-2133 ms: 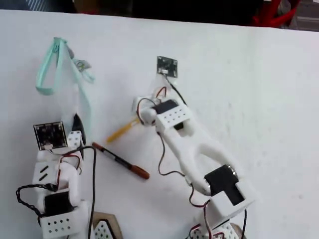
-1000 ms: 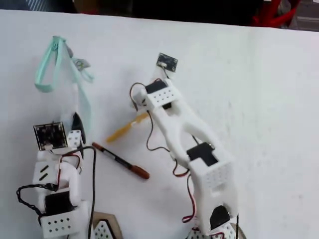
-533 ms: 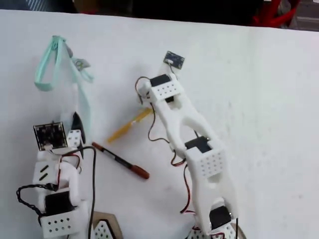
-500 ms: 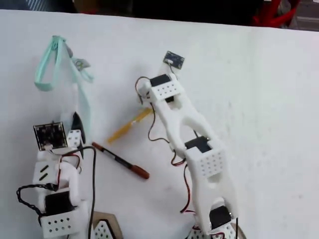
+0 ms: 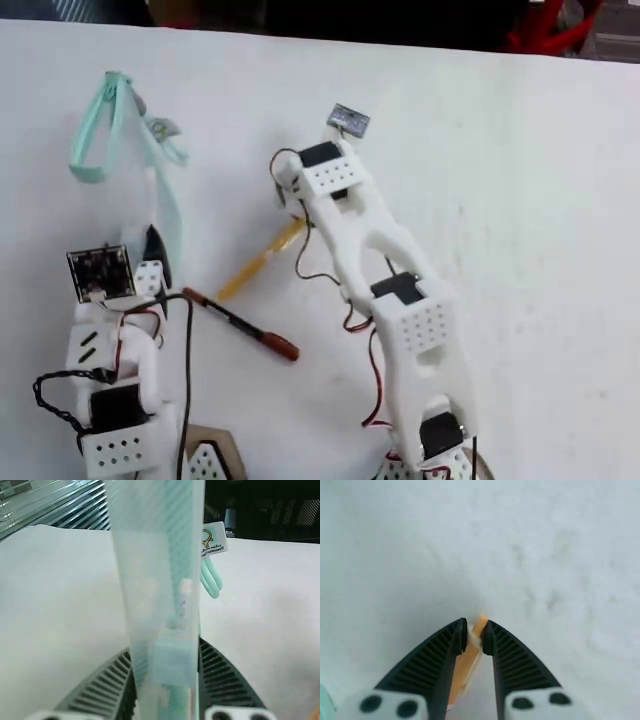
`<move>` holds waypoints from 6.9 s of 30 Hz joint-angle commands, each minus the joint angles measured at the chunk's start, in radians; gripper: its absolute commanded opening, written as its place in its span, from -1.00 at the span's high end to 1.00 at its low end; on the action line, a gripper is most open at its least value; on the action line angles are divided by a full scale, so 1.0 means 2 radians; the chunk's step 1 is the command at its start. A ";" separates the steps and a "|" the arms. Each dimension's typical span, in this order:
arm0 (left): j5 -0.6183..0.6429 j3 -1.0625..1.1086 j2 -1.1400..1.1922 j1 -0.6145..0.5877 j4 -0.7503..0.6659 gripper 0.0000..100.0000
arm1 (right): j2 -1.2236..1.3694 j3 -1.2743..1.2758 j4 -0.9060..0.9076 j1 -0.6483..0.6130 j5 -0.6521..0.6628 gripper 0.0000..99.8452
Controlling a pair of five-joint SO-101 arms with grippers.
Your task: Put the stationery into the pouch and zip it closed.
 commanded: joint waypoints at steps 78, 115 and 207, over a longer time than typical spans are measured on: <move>-0.100 -0.002 -0.004 0.112 0.051 0.69 | -0.630 0.248 -0.172 -0.144 0.128 0.97; 0.009 -0.023 -0.004 0.040 0.052 0.49 | -0.676 0.252 -0.150 -0.096 0.265 0.53; 0.017 -0.067 -0.001 0.122 0.023 0.53 | -0.652 0.330 -0.211 -0.148 0.199 0.60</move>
